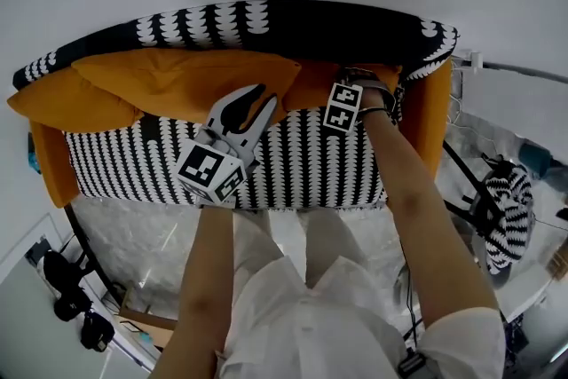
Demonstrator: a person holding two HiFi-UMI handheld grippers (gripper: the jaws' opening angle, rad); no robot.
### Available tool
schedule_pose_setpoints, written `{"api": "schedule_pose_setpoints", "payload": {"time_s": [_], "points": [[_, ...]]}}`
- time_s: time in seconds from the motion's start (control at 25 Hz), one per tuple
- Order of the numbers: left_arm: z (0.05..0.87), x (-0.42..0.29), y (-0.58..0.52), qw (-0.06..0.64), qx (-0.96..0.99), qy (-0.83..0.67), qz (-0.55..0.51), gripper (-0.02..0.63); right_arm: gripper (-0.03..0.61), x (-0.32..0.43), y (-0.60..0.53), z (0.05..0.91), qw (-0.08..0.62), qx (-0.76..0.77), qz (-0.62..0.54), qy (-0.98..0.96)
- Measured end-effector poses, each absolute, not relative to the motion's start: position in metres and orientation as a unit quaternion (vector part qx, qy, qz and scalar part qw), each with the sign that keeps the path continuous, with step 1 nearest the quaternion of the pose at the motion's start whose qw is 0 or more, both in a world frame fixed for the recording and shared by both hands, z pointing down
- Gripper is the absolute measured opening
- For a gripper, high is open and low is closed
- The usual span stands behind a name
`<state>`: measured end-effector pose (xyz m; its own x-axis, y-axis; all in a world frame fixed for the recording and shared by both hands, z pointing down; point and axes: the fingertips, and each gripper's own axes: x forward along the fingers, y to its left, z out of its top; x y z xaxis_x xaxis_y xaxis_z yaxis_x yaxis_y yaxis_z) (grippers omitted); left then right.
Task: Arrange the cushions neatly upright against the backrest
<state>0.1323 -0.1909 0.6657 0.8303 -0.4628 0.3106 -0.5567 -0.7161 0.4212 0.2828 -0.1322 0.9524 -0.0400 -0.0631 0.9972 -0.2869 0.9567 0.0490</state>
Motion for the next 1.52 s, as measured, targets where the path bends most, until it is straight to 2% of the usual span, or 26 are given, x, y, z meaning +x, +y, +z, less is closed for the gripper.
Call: {"api": "schedule_pose_setpoints", "payload": {"time_s": [0.16, 0.4, 0.68, 0.84, 1.0, 1.16, 1.36, 1.52], "points": [[0.665, 0.133, -0.188, 0.257, 0.922, -0.274, 0.095, 0.106, 0.143, 0.283, -0.128, 0.947, 0.688, 0.144, 0.068, -0.708], [0.655, 0.141, -0.184, 0.252, 0.924, -0.269, 0.097, 0.106, 0.124, 0.3, -0.119, 0.933, 0.707, 0.181, 0.015, -0.684], [0.648, 0.151, -0.179, 0.247, 0.927, -0.265, 0.099, 0.106, 0.127, 0.334, -0.113, 0.937, 0.705, 0.213, 0.04, -0.676], [0.646, 0.157, -0.179, 0.241, 0.929, -0.264, 0.098, 0.106, 0.186, 0.327, -0.121, 0.939, 0.688, 0.215, 0.063, -0.69], [0.638, 0.154, -0.178, 0.237, 0.93, -0.266, 0.093, 0.106, 0.206, 0.32, -0.125, 0.921, 0.66, 0.236, 0.094, -0.707], [0.618, 0.15, -0.172, 0.235, 0.929, -0.271, 0.088, 0.104, 0.206, 0.313, -0.136, 0.866, 0.565, 0.318, 0.161, -0.744], [0.574, 0.123, -0.171, 0.222, 0.925, -0.301, 0.073, 0.103, 0.181, 0.298, -0.159, 0.745, 0.343, 0.449, 0.252, -0.785], [0.531, 0.083, -0.165, 0.206, 0.918, -0.333, 0.062, 0.1, 0.142, 0.272, -0.163, 0.644, 0.21, 0.482, 0.235, -0.818]]}}
